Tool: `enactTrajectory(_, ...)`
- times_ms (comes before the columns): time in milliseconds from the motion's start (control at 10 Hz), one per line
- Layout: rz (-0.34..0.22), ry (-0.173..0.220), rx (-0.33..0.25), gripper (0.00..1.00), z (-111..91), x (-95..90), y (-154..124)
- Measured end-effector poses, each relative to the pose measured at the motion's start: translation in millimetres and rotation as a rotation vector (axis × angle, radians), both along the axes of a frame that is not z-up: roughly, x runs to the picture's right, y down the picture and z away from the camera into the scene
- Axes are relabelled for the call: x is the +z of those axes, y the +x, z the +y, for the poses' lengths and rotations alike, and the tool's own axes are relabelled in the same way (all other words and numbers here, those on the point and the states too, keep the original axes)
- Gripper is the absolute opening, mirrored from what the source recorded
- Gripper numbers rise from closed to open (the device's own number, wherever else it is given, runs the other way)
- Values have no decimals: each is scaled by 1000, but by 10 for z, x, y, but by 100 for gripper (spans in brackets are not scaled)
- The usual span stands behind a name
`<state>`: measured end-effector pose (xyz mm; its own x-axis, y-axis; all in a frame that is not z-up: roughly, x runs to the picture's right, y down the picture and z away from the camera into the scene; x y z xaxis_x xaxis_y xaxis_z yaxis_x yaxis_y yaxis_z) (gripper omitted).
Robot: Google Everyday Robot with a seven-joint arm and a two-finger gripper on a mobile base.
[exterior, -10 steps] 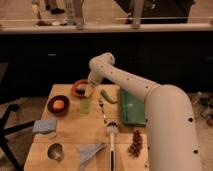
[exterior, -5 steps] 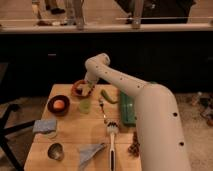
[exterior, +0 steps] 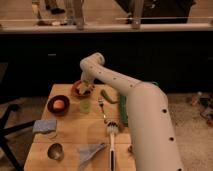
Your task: Place eraser in table surface
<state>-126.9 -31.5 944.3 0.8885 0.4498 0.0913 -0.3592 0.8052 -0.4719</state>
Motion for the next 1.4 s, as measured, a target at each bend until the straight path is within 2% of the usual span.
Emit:
enactTrajectory(500,1,-29,17,80,-9,179,41)
enactTrajectory(700,9,-53,28,80,70,265,121)
enactTrajectory(1200,15,-82,31,79,201,318,183)
enactTrajectory(1400,13,-78,17,62,221,301,170)
